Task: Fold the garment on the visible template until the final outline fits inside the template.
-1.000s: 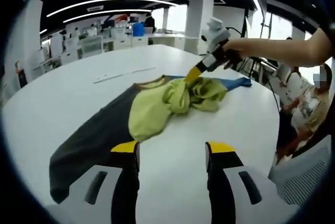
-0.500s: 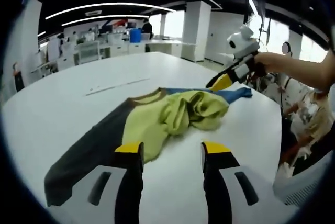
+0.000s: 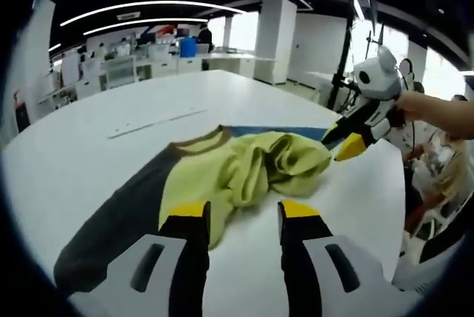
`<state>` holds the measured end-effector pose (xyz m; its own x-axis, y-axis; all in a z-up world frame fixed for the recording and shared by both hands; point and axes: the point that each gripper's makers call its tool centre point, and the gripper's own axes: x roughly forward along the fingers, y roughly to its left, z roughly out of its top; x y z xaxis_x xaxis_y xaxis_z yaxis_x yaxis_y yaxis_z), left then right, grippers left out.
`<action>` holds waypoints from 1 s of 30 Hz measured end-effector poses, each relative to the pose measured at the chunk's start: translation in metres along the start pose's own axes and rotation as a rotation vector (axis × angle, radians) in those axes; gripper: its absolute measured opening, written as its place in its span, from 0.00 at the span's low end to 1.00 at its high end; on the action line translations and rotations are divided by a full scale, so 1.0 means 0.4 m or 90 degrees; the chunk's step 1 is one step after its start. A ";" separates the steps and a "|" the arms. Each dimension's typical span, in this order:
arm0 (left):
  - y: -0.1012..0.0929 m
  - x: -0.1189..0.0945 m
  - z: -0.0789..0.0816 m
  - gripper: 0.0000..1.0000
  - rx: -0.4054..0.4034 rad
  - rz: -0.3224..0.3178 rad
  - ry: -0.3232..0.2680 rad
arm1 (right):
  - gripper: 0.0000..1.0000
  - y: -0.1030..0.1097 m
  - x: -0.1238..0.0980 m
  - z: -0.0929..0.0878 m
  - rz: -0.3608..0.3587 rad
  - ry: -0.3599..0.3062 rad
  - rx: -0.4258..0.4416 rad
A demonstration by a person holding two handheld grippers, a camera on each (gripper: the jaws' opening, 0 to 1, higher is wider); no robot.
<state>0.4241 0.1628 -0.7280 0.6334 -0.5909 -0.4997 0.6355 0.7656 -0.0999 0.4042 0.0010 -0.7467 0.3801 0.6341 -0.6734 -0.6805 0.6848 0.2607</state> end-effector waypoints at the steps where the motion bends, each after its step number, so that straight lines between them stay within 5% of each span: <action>1: 0.000 0.004 0.000 0.32 0.001 0.000 0.001 | 0.34 -0.001 0.001 -0.004 -0.001 -0.001 0.000; 17: -0.007 0.086 -0.024 0.23 0.027 0.008 0.033 | 0.22 -0.034 0.036 -0.065 -0.044 -0.052 0.017; 30: 0.004 0.118 -0.040 0.09 0.024 0.017 0.052 | 0.09 -0.034 0.057 -0.046 -0.044 -0.116 0.041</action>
<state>0.4479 0.1402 -0.7656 0.6128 -0.5467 -0.5706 0.6362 0.7696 -0.0540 0.4107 -0.0002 -0.7783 0.5354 0.6359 -0.5559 -0.6102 0.7462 0.2660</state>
